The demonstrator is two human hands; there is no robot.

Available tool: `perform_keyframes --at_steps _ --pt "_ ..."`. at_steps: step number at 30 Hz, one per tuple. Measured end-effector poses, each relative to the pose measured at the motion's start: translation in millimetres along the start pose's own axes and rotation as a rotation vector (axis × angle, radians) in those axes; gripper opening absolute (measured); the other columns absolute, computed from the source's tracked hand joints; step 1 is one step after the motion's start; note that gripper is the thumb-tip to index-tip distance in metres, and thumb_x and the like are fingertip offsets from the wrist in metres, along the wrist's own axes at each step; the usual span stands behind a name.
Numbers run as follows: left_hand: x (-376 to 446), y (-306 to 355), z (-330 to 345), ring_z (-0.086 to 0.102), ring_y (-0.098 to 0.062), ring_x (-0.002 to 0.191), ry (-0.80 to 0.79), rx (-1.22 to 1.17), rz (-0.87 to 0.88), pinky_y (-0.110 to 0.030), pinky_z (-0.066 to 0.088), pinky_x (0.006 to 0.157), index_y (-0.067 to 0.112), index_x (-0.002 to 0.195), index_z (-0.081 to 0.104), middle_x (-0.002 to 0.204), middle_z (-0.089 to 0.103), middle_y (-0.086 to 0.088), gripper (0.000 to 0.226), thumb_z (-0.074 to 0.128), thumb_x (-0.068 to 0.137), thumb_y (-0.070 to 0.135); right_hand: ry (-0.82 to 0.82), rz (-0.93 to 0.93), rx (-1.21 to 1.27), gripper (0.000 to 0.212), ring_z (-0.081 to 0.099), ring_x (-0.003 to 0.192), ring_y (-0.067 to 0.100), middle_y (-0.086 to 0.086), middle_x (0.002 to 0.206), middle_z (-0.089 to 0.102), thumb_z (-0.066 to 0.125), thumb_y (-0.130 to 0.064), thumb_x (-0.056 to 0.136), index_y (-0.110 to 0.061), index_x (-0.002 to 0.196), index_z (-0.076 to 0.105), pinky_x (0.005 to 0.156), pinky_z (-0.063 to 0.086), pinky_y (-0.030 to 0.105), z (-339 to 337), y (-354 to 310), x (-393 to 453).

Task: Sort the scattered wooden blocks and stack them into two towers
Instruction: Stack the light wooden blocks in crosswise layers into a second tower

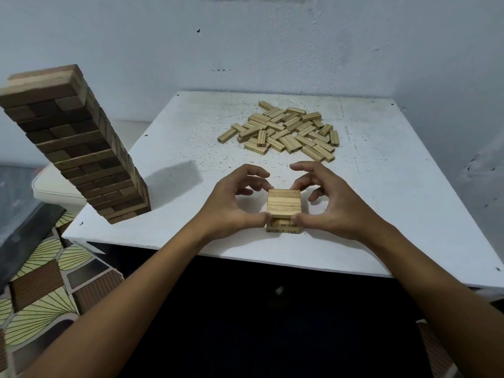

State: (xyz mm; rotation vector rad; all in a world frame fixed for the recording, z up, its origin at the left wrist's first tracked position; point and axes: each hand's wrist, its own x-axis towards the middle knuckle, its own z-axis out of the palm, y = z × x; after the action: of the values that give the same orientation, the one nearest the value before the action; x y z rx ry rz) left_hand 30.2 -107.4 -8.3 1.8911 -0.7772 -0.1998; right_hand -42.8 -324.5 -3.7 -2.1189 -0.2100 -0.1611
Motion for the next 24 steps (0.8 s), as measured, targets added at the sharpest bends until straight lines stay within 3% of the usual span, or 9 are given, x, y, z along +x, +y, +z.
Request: perform_keyframes --at_steps 3,17,24 --pt "-3.2 -0.1 1.9 0.063 -0.014 0.106 0.003 -0.002 -0.001 -0.034 0.049 0.097 0.023 0.113 0.057 0.103 0.071 0.008 0.063 0.078 0.055 0.032 -0.002 0.002 -0.010 0.075 0.056 0.103 0.008 -0.011 0.103 0.063 0.077 -0.025 0.062 -0.042 0.127 0.043 0.078 0.043 0.016 2.2 0.3 -2.9" --pt "-6.3 1.4 4.1 0.060 -0.016 0.104 0.005 0.012 0.006 -0.042 0.049 0.095 0.023 0.117 0.059 0.100 0.068 0.013 0.064 0.076 0.056 0.033 0.007 -0.007 -0.028 0.075 0.055 0.103 0.009 -0.013 0.104 0.063 0.077 -0.025 0.063 -0.039 0.129 0.043 0.080 0.046 0.023 4.4 2.3 -5.2" --pt "-5.5 0.1 3.6 0.059 -0.017 0.106 -0.012 0.032 0.011 -0.043 0.049 0.095 0.025 0.118 0.060 0.104 0.067 0.013 0.062 0.075 0.058 0.033 0.004 0.002 -0.031 0.075 0.054 0.105 0.007 -0.015 0.105 0.062 0.076 -0.029 0.063 -0.041 0.129 0.042 0.079 0.046 0.021 5.1 2.5 -5.2"
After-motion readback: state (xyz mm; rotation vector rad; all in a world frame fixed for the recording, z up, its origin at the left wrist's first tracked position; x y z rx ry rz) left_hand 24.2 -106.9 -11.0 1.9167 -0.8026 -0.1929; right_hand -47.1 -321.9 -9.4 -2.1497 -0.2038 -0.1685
